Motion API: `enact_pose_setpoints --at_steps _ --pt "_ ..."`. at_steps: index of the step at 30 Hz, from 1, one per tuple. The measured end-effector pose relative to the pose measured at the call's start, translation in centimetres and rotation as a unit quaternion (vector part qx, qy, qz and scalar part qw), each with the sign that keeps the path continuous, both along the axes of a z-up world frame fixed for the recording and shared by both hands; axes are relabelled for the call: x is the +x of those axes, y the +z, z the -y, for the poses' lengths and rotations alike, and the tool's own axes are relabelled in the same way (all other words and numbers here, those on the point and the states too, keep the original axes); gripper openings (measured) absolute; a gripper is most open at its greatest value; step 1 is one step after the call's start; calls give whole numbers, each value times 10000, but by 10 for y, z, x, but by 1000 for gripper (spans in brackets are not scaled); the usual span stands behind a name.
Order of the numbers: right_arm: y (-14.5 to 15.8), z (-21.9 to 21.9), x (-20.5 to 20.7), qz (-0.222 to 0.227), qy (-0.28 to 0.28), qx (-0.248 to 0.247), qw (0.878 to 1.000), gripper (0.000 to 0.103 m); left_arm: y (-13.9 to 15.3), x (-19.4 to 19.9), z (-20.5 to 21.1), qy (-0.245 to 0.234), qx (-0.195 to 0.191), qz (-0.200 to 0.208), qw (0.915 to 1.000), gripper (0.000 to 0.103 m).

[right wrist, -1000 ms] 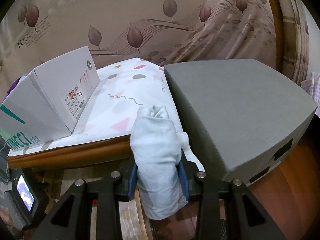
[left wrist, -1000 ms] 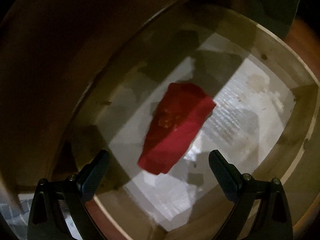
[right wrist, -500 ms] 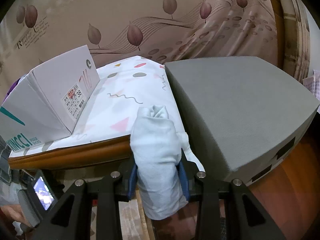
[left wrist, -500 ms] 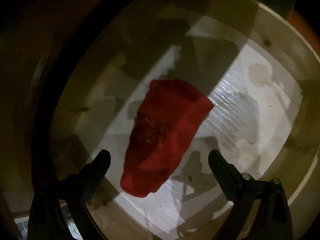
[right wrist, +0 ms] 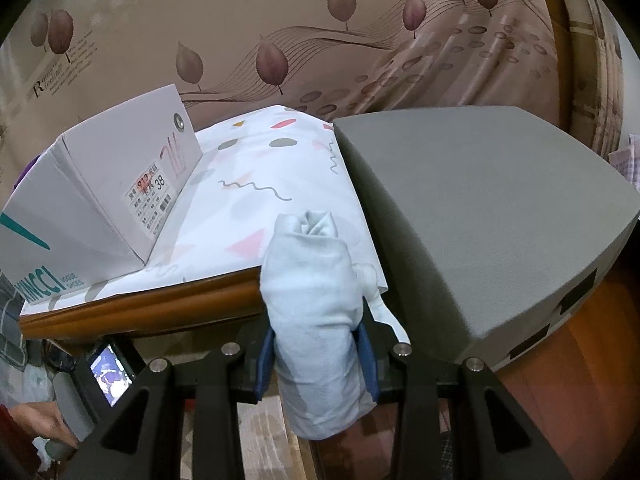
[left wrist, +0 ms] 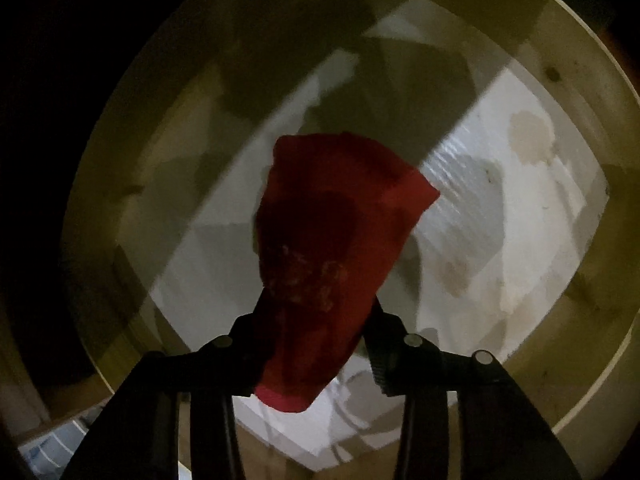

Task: Take underwear out of drawer
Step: 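Close the left tool on the red sock in the drawer, then lift the red sock out and carry it over the white box with the left tool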

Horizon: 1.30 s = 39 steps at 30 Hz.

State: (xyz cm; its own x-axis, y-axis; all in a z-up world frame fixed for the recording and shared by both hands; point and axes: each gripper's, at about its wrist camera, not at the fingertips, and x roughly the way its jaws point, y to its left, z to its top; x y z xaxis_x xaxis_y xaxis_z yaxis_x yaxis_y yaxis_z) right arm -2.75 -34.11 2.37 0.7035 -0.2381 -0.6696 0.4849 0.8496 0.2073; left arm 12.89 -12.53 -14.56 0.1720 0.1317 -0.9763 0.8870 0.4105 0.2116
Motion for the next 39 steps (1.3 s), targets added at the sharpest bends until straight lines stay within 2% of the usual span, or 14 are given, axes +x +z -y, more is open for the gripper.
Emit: enact_pose_setpoints --at_steps 6,12,16,26,33,36,39 --pt "-1 0 0 -35 1 23 10000 35 -3 -8 -11 58 108 -189 9997 33" --pt "-1 0 1 -33 -4 24 10000 35 8 -5 -24 322 -190 -267 9989 26" --pt "-2 0 1 -37 3 29 10000 35 17 -5 -32 305 -303 -152 9990 26" --pt "-2 -2 3 -43 13 19 10000 35 42 -22 -52 438 -682 -289 9963 25" --pt "-2 -2 3 -42 26 -16 10000 35 66 -32 -65 662 -1038 -70 9924 25" --pt "-3 -3 3 -51 33 -37 10000 35 77 -32 -84 864 -1201 92 9889 25" --pt "-3 -3 2 -55 34 -43 10000 35 87 -44 -79 1210 -1332 312 9832 25"
